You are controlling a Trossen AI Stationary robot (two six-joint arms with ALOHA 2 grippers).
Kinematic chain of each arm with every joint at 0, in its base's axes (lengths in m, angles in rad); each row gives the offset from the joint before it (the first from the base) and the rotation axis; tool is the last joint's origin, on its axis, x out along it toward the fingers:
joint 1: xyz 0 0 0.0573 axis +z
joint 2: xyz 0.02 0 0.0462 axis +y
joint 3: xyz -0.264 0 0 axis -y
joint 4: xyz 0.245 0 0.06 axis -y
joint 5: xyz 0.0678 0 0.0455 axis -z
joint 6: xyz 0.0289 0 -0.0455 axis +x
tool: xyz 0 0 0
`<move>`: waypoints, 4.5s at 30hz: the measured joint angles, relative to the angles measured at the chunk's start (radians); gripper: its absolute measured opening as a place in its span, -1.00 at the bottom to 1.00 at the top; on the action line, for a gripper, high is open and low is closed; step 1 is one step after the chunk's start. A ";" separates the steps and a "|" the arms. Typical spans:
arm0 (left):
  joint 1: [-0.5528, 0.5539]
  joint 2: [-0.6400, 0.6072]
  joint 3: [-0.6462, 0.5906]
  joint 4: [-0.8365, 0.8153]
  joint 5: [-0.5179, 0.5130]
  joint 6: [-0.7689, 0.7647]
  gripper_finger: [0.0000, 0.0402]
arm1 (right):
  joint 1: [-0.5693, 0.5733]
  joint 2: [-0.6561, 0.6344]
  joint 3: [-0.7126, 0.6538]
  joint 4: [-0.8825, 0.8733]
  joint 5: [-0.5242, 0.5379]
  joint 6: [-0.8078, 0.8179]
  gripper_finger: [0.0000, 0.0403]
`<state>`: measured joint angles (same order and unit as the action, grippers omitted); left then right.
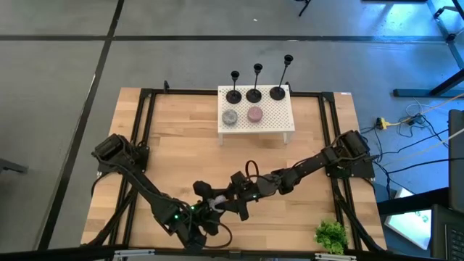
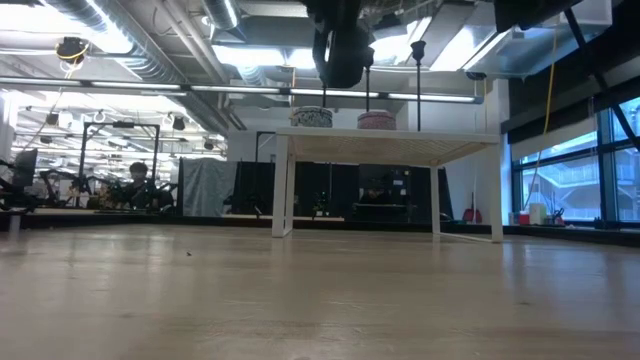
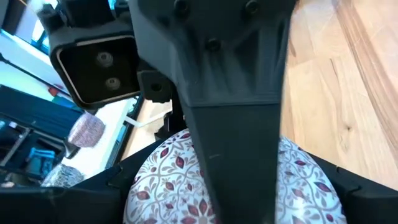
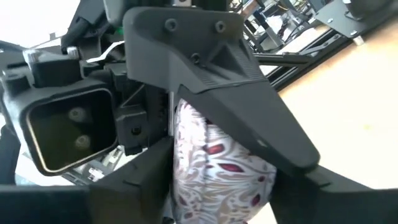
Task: Pick & Place candle stick holders
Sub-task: Put the red scented candle on the shelf aligned with the other scented candle
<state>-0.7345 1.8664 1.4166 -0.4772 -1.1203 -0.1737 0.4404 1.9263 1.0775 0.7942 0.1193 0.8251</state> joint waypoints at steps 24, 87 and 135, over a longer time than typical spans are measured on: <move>-0.095 -0.057 0.000 -0.550 0.002 -0.590 0.72 | 0.008 0.000 0.000 0.083 -0.099 0.078 -0.12; 0.165 -0.246 -0.281 -1.020 0.154 -1.407 0.20 | -0.018 -0.952 0.000 -1.437 0.819 0.229 -0.11; -0.120 -0.530 -0.558 -0.438 -0.065 -1.088 -0.23 | -0.958 -1.010 -0.249 -1.477 -0.336 -0.027 -0.11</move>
<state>-0.8544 1.3361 0.8589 -0.9154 -1.1852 -1.2613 -0.5181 0.9160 0.8282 -0.6824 -0.2169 0.7985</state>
